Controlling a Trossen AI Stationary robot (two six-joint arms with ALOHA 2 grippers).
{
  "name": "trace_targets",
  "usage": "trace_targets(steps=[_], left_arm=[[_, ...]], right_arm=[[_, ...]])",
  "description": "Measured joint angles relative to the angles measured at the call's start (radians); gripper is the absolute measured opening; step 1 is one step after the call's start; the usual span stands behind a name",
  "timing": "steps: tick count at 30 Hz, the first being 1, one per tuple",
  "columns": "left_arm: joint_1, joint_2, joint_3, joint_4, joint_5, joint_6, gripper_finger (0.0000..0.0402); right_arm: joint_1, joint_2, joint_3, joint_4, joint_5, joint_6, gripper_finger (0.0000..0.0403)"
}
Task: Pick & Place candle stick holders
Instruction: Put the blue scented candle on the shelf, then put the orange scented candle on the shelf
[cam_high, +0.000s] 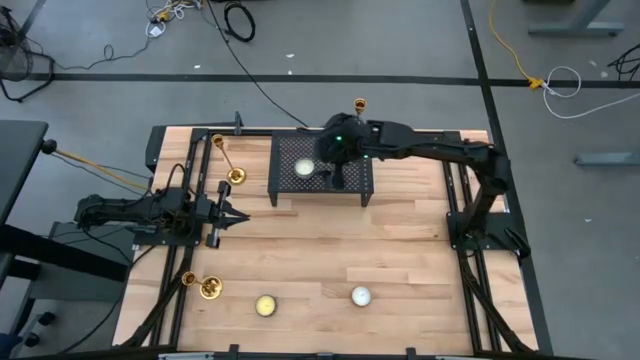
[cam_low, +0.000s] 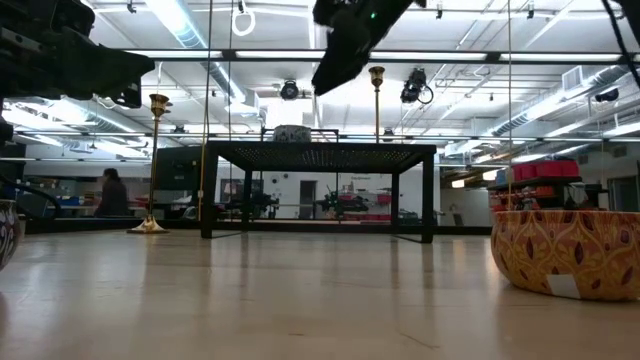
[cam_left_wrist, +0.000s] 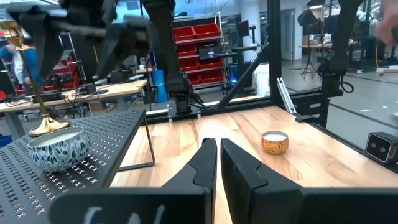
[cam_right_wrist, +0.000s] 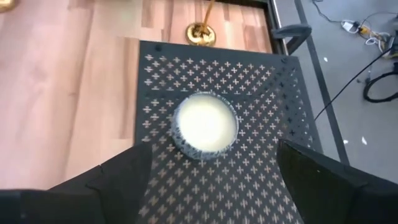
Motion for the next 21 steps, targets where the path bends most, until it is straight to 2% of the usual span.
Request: trace_targets(steps=[8,14,21], left_arm=[[0.000,0.000,0.000,0.000,0.000,0.000,0.0025],[0.000,0.000,0.000,0.000,0.000,0.000,0.0025],[0.000,0.000,0.000,0.000,0.000,0.000,0.0025]], right_arm=[[0.051,-0.096,0.000,-0.058,0.000,0.000,0.0343],[0.094,-0.112,-0.011,-0.113,0.000,0.000,0.0343],[0.148,-0.216,-0.223,-0.053,-0.001,0.028,0.0343]])
